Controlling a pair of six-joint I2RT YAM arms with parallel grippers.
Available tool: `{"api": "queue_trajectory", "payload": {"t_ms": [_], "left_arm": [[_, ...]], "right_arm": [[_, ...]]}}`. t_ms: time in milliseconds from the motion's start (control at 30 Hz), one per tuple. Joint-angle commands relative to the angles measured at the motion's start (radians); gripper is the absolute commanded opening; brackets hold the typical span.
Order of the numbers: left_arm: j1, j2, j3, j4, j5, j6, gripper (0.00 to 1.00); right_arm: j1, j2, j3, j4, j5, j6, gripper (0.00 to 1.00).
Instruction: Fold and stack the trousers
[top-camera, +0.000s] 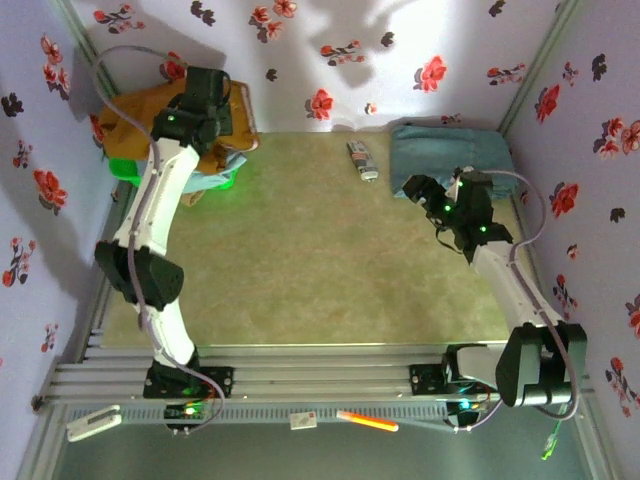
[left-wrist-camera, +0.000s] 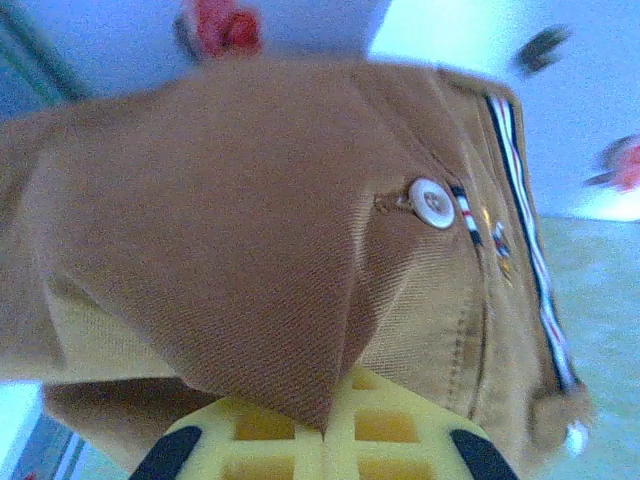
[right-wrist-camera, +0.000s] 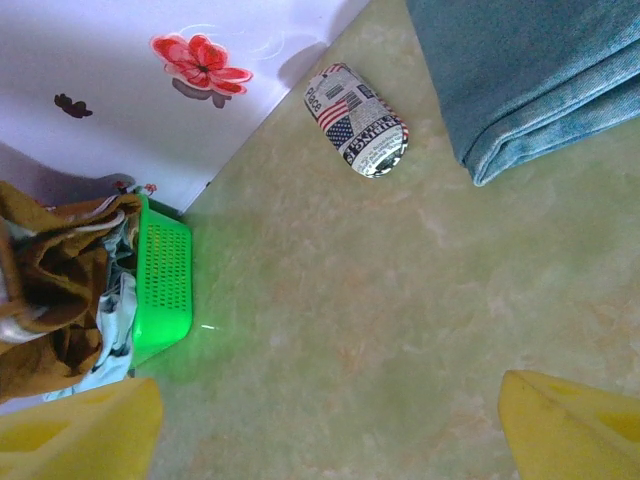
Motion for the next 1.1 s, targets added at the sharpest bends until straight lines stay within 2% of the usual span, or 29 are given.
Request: {"api": "queue_trajectory", "payload": {"t_ms": [0, 200, 333, 433, 533, 600, 733, 833, 900, 1067], "left_arm": [[-0.104, -0.079, 0.056, 0.015, 0.054, 0.021, 0.00], [-0.348, -0.067, 0.165, 0.005, 0.187, 0.010, 0.00], [-0.516, 0.003, 0.282, 0.001, 0.255, -0.003, 0.00], [-0.634, 0.055, 0.369, 0.001, 0.256, -0.010, 0.00], [-0.719, 0.065, 0.379, 0.021, 0.204, -0.019, 0.00], [-0.728, 0.030, 0.277, 0.039, 0.161, -0.066, 0.00], [-0.706, -0.210, -0.330, 0.340, 0.096, -0.178, 0.00], [-0.635, -0.347, -0.644, 0.436, 0.092, -0.319, 0.00], [-0.581, -0.414, -0.806, 0.452, 0.058, -0.398, 0.00], [-0.376, -0.533, -1.088, 0.332, 0.034, -0.580, 0.00]], "right_arm": [[0.004, 0.013, 0.043, 0.030, -0.002, 0.001, 0.88], [-0.011, 0.027, 0.058, 0.029, 0.031, 0.005, 0.86], [-0.054, 0.008, 0.037, -0.007, 0.143, 0.066, 0.87], [-0.107, -0.013, 0.026, -0.056, 0.208, 0.095, 0.88], [-0.172, -0.039, 0.011, -0.074, 0.209, 0.101, 0.89], [-0.212, -0.051, 0.008, -0.097, 0.200, 0.089, 0.89], [-0.262, -0.052, -0.024, -0.105, 0.180, 0.066, 0.89], [-0.277, -0.026, -0.043, -0.083, 0.146, 0.058, 0.89], [-0.277, 0.005, -0.039, -0.069, 0.108, 0.055, 0.88], [-0.276, 0.063, -0.013, -0.063, 0.027, 0.042, 0.88]]}}
